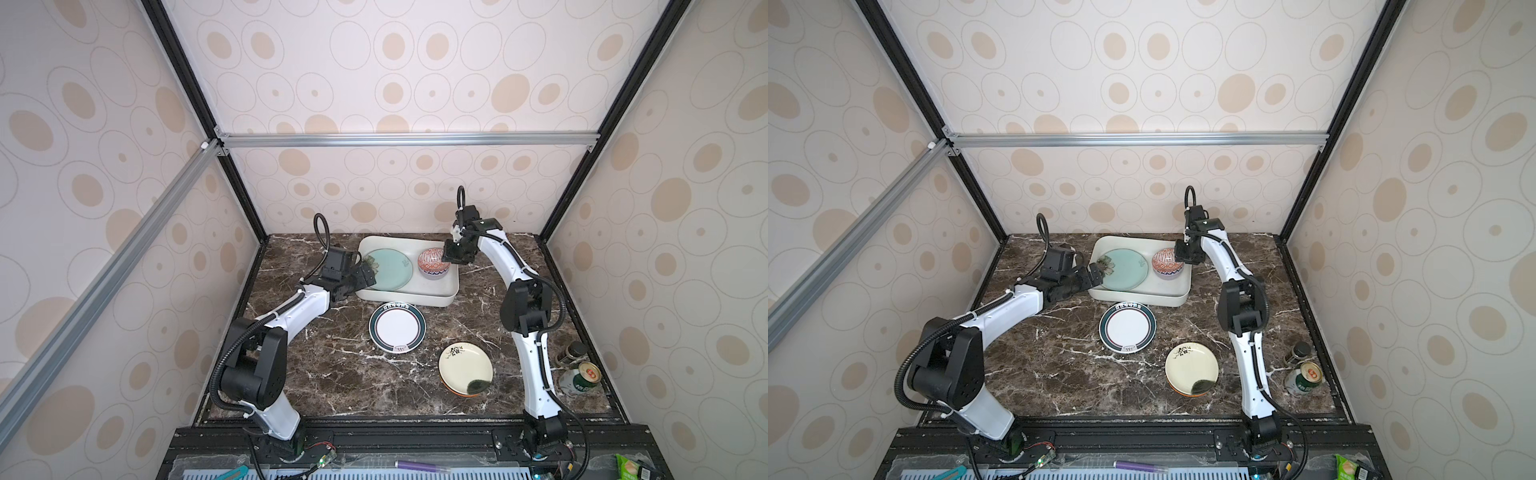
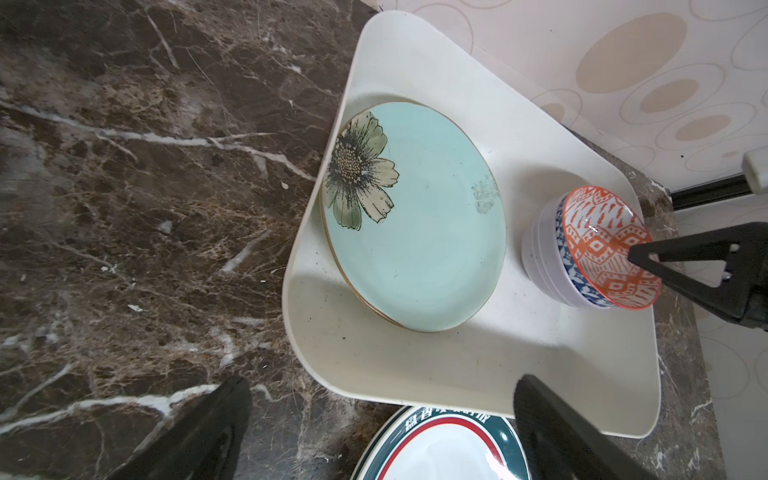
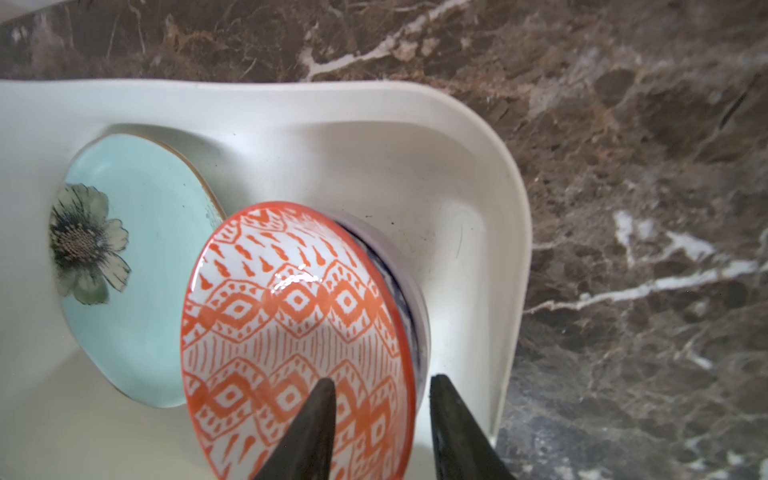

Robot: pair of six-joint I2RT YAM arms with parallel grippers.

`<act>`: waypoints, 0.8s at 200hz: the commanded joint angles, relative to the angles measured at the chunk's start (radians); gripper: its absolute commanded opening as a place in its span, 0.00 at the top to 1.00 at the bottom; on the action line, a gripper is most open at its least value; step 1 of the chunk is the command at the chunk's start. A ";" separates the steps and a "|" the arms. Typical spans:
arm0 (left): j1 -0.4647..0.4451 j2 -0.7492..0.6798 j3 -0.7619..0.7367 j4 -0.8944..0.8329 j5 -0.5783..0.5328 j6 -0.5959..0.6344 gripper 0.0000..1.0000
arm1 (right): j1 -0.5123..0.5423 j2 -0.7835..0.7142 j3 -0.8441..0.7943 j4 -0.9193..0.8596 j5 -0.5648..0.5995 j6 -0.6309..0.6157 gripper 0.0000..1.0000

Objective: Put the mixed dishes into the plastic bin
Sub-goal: 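Carry the red-orange bowl to the bin and set it on the lavender bowl, then open the right gripper and withdraw it from the bin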

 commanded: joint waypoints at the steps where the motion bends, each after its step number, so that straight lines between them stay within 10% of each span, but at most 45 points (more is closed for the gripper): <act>1: 0.005 0.003 0.012 0.031 0.021 0.013 0.01 | -0.004 -0.029 -0.019 -0.015 0.002 -0.018 0.56; 160: 0.005 -0.022 -0.030 0.045 -0.002 0.018 0.01 | -0.003 -0.072 -0.094 0.009 0.090 -0.005 0.83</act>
